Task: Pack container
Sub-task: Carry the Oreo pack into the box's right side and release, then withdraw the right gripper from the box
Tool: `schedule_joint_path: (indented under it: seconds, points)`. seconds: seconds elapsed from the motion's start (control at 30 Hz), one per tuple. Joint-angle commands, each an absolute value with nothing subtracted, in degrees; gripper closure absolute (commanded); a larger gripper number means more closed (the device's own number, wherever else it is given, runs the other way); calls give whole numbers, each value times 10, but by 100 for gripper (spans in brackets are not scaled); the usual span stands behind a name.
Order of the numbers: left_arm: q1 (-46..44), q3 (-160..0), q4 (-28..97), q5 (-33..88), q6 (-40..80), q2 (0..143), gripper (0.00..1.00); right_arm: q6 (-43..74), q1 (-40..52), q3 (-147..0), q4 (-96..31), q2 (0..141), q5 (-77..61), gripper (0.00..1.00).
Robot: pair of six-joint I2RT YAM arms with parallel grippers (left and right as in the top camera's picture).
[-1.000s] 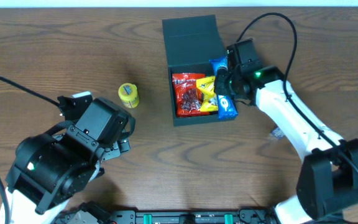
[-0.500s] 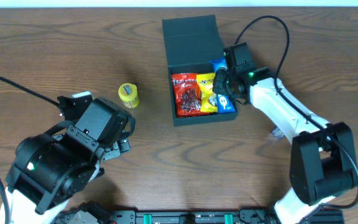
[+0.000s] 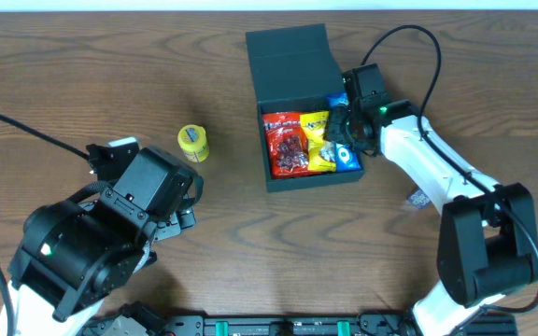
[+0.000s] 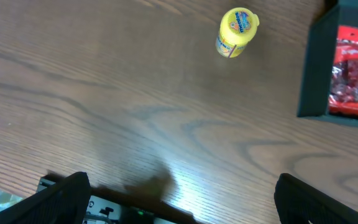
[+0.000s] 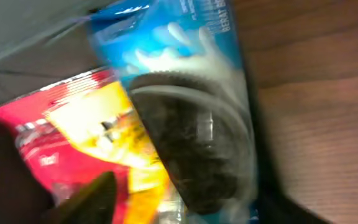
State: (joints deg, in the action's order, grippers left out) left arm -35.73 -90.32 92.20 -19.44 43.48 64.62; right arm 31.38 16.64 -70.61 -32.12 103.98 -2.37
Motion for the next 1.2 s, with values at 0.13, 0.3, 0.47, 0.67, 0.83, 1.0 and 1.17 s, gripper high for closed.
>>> schedule_joint_path:
  seconds: [0.13, 0.3, 0.47, 0.67, 0.83, 1.0, 1.17]
  points:
    - [-357, -901, 944, -195, 433, 644, 5, 317, 161, -706, -303, 1018, -100, 1]
    - [-357, -901, 948, -195, 433, 644, 5, 317, 169, -712, -300, 938, -112, 1]
    - [-357, -901, 947, -195, 433, 644, 5, 298, 168, -712, -316, 845, -124, 1]
    - [-357, -901, 947, -195, 433, 644, 5, 227, 157, -712, -435, 763, -44, 1]
    - [-357, -901, 947, -211, 433, 644, 5, 304, 156, -712, -663, 747, 138, 1]
    - [-357, -901, 946, -220, 433, 644, 5, 304, 157, -711, -687, 707, 138, 1]
    - [-357, -901, 947, -220, 433, 644, 5, 305, 157, -709, -711, 655, 137, 1]
